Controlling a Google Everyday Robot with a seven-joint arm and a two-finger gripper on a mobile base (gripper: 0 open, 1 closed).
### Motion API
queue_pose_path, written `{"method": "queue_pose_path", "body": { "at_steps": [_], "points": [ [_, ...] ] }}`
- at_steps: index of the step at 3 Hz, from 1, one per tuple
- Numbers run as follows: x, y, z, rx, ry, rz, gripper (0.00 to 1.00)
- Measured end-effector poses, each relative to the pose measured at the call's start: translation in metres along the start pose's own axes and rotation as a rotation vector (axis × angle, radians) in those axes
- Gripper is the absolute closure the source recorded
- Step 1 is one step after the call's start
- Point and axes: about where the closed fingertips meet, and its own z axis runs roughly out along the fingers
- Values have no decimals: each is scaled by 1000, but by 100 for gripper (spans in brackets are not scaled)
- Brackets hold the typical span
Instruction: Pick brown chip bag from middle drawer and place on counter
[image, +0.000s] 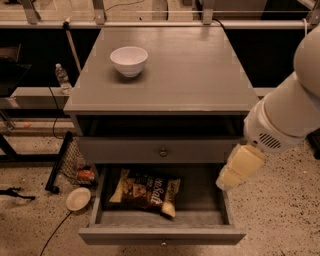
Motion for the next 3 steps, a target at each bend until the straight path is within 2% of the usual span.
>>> {"method": "queue_pose_path", "body": {
  "at_steps": [1, 2, 3],
  "points": [
    [14, 9, 54, -58, -16, 70, 0],
    [16, 12, 104, -83, -93, 132, 0],
    [16, 13, 104, -85, -90, 131, 0]
  ]
}}
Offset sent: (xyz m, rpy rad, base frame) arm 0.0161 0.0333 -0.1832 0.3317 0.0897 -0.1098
